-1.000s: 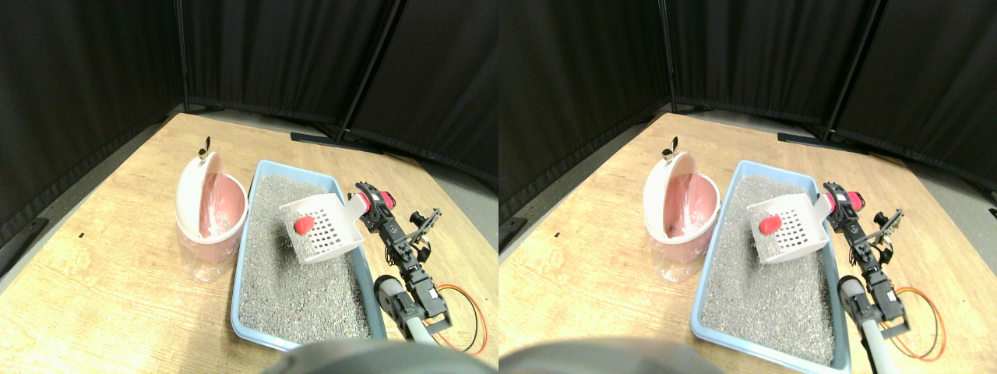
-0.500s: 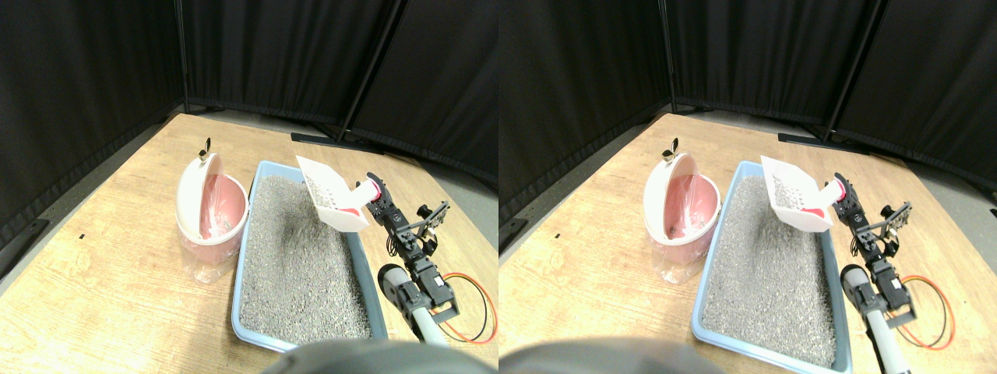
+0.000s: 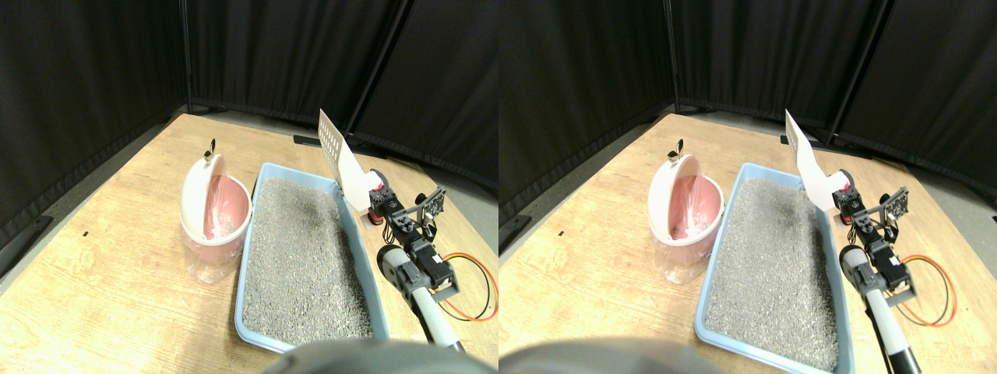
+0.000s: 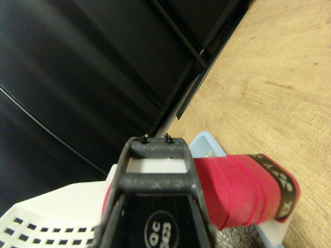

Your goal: Scoop (unimanual)

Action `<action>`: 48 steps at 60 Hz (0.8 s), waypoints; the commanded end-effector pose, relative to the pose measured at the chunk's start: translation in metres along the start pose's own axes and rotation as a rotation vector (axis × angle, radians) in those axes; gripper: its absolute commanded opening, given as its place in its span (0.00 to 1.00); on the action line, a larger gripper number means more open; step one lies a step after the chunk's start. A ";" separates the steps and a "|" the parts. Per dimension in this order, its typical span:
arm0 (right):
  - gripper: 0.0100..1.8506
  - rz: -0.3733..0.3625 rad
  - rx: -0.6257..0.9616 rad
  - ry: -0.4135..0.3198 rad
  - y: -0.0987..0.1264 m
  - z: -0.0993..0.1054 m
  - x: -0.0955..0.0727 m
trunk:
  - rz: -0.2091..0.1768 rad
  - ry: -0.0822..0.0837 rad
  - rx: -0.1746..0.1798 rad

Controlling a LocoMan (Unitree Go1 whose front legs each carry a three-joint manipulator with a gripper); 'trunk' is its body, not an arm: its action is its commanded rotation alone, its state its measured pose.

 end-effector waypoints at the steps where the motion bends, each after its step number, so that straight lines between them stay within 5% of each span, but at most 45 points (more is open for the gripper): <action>1: 0.02 0.055 0.060 -0.029 0.006 0.004 0.003 | 0.012 0.006 -0.020; 7: 0.02 0.084 -0.045 -0.021 0.007 0.004 0.001 | 0.015 0.011 -0.021; 33: 0.02 0.067 0.133 0.011 0.007 -0.004 -0.002 | 0.025 0.005 -0.025; 48: 0.02 0.093 0.043 0.008 0.008 -0.005 -0.003 | 0.029 0.005 -0.026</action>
